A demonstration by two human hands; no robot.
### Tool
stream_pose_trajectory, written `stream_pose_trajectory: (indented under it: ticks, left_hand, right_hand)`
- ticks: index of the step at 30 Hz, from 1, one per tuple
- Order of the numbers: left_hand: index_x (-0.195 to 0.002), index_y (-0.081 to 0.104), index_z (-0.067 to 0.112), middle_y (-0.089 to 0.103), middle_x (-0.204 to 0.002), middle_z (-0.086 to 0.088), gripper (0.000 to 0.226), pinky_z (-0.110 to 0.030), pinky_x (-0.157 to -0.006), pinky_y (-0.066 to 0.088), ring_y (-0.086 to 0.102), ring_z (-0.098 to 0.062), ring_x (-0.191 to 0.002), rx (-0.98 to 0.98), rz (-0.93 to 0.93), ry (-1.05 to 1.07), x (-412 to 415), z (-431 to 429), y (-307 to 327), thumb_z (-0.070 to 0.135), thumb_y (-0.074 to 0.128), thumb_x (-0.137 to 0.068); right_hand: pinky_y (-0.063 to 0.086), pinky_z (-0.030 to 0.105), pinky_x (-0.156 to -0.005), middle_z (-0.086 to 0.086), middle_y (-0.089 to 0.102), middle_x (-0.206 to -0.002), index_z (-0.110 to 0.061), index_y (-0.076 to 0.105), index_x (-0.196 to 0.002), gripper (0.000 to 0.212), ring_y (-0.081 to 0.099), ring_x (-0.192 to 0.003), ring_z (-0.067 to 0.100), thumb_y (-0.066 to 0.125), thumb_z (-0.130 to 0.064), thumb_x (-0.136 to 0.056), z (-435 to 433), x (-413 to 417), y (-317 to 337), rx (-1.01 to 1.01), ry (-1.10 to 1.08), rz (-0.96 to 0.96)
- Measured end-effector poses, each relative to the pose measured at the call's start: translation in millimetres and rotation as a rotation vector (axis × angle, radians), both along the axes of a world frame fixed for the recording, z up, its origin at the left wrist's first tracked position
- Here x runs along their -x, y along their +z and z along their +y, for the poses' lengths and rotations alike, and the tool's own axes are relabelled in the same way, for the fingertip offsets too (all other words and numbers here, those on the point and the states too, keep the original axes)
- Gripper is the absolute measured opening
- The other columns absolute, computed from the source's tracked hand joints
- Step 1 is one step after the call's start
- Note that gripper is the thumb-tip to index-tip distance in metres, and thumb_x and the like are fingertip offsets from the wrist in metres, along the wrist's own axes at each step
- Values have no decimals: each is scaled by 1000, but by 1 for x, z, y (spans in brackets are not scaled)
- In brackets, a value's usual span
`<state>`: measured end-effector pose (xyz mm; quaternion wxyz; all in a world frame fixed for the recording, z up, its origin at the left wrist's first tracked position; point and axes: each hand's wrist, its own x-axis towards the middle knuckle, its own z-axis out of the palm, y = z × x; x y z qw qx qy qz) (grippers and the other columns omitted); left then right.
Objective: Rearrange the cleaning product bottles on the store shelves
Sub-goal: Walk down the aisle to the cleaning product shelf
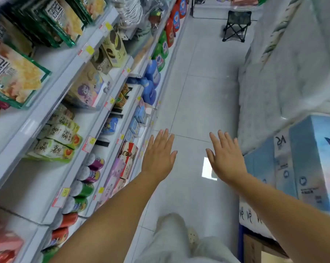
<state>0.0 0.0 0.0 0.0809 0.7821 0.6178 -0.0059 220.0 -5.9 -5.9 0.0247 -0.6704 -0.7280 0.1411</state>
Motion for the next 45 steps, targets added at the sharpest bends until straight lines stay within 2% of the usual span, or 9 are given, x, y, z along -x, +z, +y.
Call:
stream_pose_trajectory:
  ticks: [3,12,15,18,21,27,38,41,45]
  left_hand:
    - [-148,9,18,4,-158,-5,57,-39,-118,-2,-4,-19,-144,-10,0,-8,-9,35,-5,40,25,-99]
    - [-148,8,17,3,-158,-5,56,-38,-116,-5,-4,-19,-144,-14,-9,-113,-39,223,-18,40,23,-99]
    - [-148,9,17,5,-158,-6,57,-39,-115,-6,-2,-20,-144,-24,24,-157,-51,292,-14,41,23,-99]
    - [-148,8,17,4,-158,-6,57,-38,-114,-8,-3,-20,-144,-10,27,-183,-68,358,-5,41,23,-99]
    - [-149,6,18,2,-158,-5,57,-38,-116,-7,-4,-20,-144,-17,23,-200,-91,426,-5,41,22,-99]
    - [-148,9,18,3,-158,-4,57,-37,-116,-7,-2,-19,-144,-34,8,-148,-135,563,-9,40,24,-99]
    - [-148,14,19,9,-158,-4,56,-38,-117,-1,1,-18,-144,-87,-71,-94,-204,805,8,40,27,-98]
    - [-148,15,18,10,-157,-5,56,-38,-117,0,2,-19,-144,-93,-64,-91,-212,885,1,40,27,-98]
    - [-148,13,18,8,-158,-5,56,-39,-117,0,0,-19,-144,-64,-49,-144,-224,988,-7,40,27,-98]
  right_hand:
    - [12,49,-117,15,23,-156,-15,23,-149,63,16,-145,35,15,-47,-95,31,-14,-1,-14,-35,-17]
    - [16,49,-115,17,28,-154,-14,27,-148,59,21,-144,35,23,-43,-97,201,-48,-10,-14,-128,-59]
    - [18,50,-115,18,30,-153,-12,30,-147,54,23,-143,36,35,-37,-99,264,-58,-2,-35,-160,-51]
    - [26,54,-111,22,39,-147,-8,39,-142,52,33,-137,40,40,-34,-97,321,-72,5,-67,-197,-20]
    - [33,56,-105,23,47,-141,-7,45,-138,57,43,-131,42,31,-40,-93,383,-93,4,-39,-188,-22]
    - [10,45,-118,14,20,-157,-16,20,-150,56,15,-146,31,29,-39,-100,526,-142,-6,2,-140,-35]
    - [23,53,-113,22,39,-147,-9,37,-143,63,33,-138,40,20,-44,-93,783,-196,11,-11,-60,-6]
    - [15,49,-116,19,30,-153,-12,29,-147,54,23,-142,37,30,-38,-99,860,-208,5,3,-62,-29]
    - [14,49,-116,19,28,-153,-12,27,-148,55,22,-143,36,37,-35,-99,958,-218,2,-11,-108,-25]
